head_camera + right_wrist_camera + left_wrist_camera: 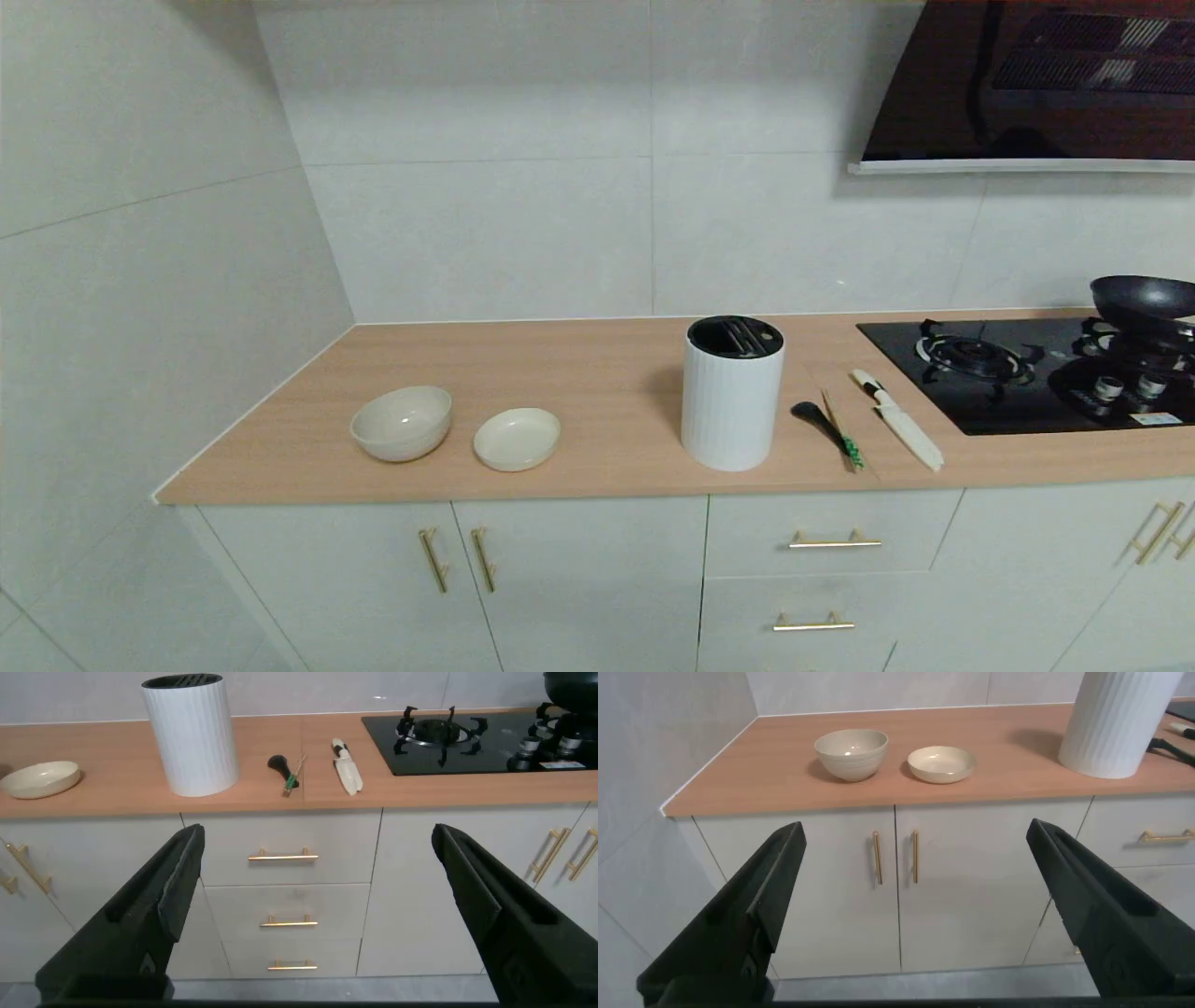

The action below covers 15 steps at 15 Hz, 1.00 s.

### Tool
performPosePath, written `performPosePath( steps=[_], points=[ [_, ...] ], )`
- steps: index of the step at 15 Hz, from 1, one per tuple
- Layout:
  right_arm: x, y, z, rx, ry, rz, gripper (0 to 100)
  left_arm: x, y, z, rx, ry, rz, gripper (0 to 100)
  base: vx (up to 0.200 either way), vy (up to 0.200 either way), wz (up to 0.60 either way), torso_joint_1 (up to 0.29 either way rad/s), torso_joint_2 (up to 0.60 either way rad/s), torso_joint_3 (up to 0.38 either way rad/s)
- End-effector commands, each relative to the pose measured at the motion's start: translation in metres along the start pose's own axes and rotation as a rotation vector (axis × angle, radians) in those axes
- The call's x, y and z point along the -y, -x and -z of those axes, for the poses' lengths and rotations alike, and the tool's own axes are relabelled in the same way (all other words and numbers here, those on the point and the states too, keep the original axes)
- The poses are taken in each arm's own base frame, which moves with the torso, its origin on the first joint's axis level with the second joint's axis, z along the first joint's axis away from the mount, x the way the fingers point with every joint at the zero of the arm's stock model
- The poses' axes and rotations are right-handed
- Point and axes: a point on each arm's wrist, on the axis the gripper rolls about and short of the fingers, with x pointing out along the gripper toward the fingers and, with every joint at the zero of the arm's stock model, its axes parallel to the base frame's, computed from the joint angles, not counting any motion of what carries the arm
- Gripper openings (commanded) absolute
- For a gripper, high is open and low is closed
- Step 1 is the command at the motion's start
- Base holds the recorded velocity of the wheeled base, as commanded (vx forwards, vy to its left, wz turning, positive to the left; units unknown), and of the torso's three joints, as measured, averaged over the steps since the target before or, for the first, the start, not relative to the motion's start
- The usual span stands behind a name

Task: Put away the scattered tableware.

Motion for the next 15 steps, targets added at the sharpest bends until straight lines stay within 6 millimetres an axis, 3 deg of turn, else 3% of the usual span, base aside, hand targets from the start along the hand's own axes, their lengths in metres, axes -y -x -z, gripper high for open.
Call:
performPosePath(
  steps=[1,15],
  points=[
    [0.0,-0.0001,-0.0001,-0.001,0.0,0.0,100,0.0,0.0,0.0,0.0,0.0,0.0,100,0.0,0.2,0.0,-0.002,0.0,-0.002],
    [0.0,-0.0001,-0.0001,-0.001,0.0,0.0,100,0.0,0.0,0.0002,-0.001,0.0,0.0,100,0.0,0.2,0.0,0.002,0.0,0.002]
  ],
)
